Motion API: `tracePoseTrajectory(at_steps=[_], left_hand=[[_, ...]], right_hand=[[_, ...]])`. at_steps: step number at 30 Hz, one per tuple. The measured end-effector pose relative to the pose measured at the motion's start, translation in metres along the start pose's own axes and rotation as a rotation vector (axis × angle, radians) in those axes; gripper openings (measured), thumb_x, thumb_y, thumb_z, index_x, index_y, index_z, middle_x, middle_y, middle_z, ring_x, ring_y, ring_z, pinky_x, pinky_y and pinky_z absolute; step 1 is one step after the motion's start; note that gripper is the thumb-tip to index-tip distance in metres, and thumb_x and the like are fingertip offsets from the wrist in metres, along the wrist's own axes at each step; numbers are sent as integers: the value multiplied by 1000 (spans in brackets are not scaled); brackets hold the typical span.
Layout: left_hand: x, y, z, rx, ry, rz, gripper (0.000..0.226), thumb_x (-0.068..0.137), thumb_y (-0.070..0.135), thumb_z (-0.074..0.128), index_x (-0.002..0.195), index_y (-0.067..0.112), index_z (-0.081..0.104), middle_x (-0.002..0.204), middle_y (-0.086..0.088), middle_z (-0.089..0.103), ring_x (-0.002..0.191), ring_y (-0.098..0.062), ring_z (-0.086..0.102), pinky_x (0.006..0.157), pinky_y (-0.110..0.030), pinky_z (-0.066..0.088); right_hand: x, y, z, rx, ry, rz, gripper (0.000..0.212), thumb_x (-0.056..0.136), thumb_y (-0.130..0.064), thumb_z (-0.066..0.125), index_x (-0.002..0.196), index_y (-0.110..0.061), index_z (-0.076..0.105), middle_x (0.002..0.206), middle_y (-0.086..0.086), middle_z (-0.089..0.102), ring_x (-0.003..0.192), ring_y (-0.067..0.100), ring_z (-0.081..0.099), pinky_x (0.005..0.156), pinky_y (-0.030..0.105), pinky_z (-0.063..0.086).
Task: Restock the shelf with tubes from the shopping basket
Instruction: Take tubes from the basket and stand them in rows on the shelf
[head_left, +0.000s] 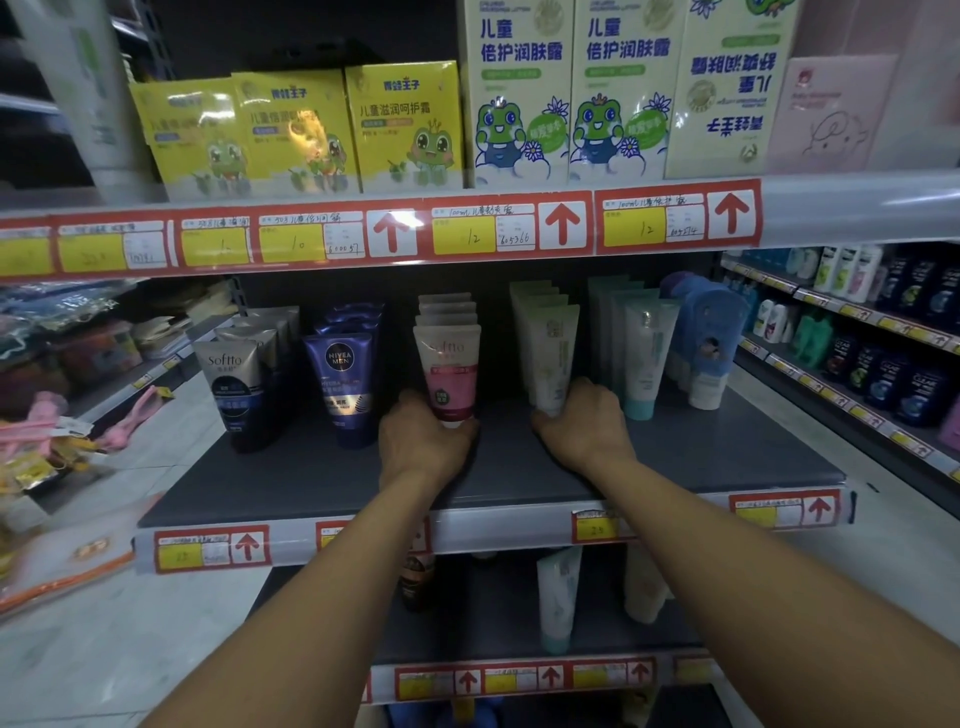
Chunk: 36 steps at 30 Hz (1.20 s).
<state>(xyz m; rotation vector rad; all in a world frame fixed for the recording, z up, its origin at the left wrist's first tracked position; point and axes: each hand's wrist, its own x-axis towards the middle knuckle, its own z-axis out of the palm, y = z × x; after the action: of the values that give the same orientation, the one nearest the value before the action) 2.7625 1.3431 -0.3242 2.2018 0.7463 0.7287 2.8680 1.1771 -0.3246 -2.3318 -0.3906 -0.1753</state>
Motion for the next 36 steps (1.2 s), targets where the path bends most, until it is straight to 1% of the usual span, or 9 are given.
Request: tracePoseTrajectory(at_steps=[3,8,12,15,20,26,31,34,36], left_hand=[[0,0,0,-4,-3,-7,57,75,50,86,112,16,59,111,-10,72,102,-32,70,85,-41,60],[0,0,1,-2,-3,-6,56,75,49,87,112,16,59,112,-10,72,103,-32,70,84,-38,58],[1,0,1,12,3,-7,62,73,49,88,115,12,60,116,-12,72,108,-35,69,89,-43,59],[1,0,1,13,2,-11,62,73,49,88,115,12,60,116,-12,72,108,-35,69,89,-42,59],[2,0,1,20,7,-10,64,73,51,88,116,12,60,117,-12,72,109,-35,69,90,-42,58],[2,0,2,23,0,-13,64,73,50,88,118,13,60,118,-12,71,109,-34,69,89,-41,58],[0,1,1,23,5,-10,65,72,52,87,117,13,59,117,-12,71,108,-34,69,90,-43,59],[0,1,0,21,2,-10,66,72,52,87,117,13,59,117,-11,71,109,-33,69,91,-43,59],[-2,2,0,13,1,-13,65,72,51,88,116,14,57,117,-11,70,109,-33,69,90,-42,58]], right_hand=[[0,0,1,-3,4,-4,51,88,-39,76,122,-5,57,122,16,64,108,33,66,75,31,51],[1,1,1,-9,4,-9,50,89,-38,75,121,-5,57,120,16,64,106,32,66,73,30,49],[2,2,2,5,11,-10,50,88,-39,76,118,-3,58,117,18,64,104,34,66,75,32,53],[1,1,1,7,18,-13,51,87,-39,76,118,-3,58,118,18,64,105,34,66,79,36,57],[1,1,1,6,17,-10,51,88,-38,76,119,-3,58,117,17,64,103,33,66,75,32,54],[1,1,1,5,14,-6,53,88,-41,76,121,-4,57,119,17,63,105,33,66,78,35,56],[1,1,1,12,14,5,54,87,-42,78,120,-5,57,120,17,63,107,33,66,77,33,54],[0,0,0,23,26,13,58,85,-43,80,121,-5,57,122,16,61,110,32,65,79,34,55],[-2,-2,-1,40,38,21,66,82,-46,82,126,-4,55,125,15,57,113,33,62,85,38,57]])
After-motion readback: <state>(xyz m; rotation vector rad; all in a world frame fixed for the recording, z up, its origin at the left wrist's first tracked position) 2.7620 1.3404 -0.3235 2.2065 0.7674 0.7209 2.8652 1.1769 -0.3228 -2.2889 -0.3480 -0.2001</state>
